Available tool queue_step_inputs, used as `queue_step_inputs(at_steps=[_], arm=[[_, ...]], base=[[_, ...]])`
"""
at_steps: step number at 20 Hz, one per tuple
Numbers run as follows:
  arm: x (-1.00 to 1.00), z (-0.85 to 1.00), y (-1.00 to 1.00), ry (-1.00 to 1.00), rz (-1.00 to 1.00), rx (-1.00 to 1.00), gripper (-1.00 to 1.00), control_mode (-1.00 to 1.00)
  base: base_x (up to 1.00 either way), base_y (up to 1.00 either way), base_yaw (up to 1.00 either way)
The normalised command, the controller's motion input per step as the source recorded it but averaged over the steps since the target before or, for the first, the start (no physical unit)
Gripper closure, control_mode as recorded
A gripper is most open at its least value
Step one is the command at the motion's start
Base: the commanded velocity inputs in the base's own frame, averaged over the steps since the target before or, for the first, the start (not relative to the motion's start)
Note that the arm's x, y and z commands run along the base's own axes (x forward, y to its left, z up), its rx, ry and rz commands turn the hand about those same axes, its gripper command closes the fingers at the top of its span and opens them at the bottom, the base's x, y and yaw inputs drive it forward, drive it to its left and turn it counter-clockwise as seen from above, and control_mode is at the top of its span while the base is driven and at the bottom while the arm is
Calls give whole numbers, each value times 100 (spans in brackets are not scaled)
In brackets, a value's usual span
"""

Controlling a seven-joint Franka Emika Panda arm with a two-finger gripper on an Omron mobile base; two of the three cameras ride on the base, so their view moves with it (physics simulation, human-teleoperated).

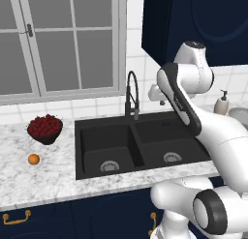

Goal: Put the colander in the sink, put the tangerine in the colander, and turn on the sink faucet and pour water over the colander.

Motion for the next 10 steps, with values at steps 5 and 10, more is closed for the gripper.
queue_step_inputs(at_steps=[5, 10], arm=[[-13, 0, -5, -5, -3, 0, -100, -100], [-38, 0, -26, -3, -19, 0, -100, -100]], base=[[0, 0, 0], [0, 0, 0]])
